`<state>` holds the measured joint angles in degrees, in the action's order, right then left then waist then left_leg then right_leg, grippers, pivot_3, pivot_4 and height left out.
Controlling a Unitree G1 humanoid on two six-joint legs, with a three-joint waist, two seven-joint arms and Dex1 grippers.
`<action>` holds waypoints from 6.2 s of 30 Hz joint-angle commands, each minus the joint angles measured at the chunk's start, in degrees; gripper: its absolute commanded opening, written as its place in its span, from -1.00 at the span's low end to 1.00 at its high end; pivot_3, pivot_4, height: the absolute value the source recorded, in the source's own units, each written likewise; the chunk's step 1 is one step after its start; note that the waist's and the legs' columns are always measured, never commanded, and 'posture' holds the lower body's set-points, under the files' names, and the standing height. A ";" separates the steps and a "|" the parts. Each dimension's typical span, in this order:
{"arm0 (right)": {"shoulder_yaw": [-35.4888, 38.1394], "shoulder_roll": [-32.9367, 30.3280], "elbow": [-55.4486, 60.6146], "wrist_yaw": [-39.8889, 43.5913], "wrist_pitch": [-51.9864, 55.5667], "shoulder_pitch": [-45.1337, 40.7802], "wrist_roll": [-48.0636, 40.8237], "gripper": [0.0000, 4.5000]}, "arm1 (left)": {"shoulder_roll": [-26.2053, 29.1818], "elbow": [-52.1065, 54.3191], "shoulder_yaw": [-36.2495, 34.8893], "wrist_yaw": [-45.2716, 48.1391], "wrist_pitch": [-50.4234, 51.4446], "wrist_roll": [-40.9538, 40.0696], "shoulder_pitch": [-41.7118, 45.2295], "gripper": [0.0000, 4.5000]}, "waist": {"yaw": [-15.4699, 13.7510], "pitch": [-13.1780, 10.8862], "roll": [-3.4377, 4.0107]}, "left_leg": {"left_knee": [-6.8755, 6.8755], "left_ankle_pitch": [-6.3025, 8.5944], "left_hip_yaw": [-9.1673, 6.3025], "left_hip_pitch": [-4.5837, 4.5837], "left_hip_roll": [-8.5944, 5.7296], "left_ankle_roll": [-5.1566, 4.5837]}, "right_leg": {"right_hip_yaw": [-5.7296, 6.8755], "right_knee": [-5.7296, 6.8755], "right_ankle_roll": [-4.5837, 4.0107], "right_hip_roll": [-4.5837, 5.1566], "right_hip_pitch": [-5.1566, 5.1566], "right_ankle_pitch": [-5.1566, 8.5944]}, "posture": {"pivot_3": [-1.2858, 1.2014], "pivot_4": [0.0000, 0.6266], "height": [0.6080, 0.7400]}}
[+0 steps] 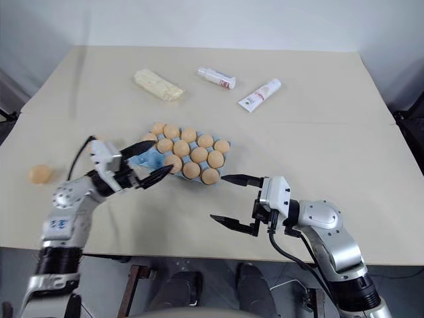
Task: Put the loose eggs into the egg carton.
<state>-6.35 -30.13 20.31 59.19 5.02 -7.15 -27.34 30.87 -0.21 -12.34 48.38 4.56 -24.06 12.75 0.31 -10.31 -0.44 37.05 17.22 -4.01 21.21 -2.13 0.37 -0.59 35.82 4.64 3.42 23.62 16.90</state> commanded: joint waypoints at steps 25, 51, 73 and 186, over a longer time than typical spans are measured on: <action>1.35 -0.30 0.55 1.47 0.60 -1.66 -1.77 1.00 | 2.64 -6.25 -18.70 -17.28 4.03 -1.04 -8.30 0.99 | -1.81 0.01 -0.02 | -0.03 0.08 -0.07 0.03 0.03 -0.11 | 0.10 -0.23 -0.08 0.09 -0.11 0.04 | 0.03 -0.52 1.00; 1.20 1.09 0.32 -1.62 -0.44 -1.09 -0.30 1.00 | 4.06 -47.65 -5.19 -14.11 -7.98 9.39 27.74 -0.22 | -0.40 0.02 -0.18 | 0.08 0.02 0.03 0.14 -0.10 -0.01 | 0.08 0.05 0.10 0.05 0.11 -0.03 | 0.03 -0.52 1.00; 1.11 1.70 1.64 -3.85 -0.97 0.43 0.61 1.00 | 0.86 -25.14 6.29 9.45 -6.38 5.82 16.22 0.41 | -0.32 0.02 -0.18 | 0.02 -0.07 0.01 0.06 -0.10 -0.02 | 0.05 0.06 0.07 0.07 0.06 -0.03 | 0.03 -0.52 1.00; 4.86 -4.11 1.01 0.86 0.22 1.97 -1.80 1.00 | 17.41 -5.24 -7.94 12.62 -3.58 0.75 -6.53 0.98 | -0.78 -0.02 -0.10 | -0.05 0.14 -0.02 0.07 0.03 -0.09 | 0.09 -0.24 -0.11 0.15 -0.06 0.07 | 0.03 -0.52 1.00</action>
<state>-3.49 -33.40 20.14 59.11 5.46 -5.56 -27.63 47.26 -8.70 -18.36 59.90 1.80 -22.00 6.54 -0.48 -10.33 -0.54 37.00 17.37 -4.03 21.28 -2.10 0.26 -0.50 35.54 4.53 3.58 23.56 16.97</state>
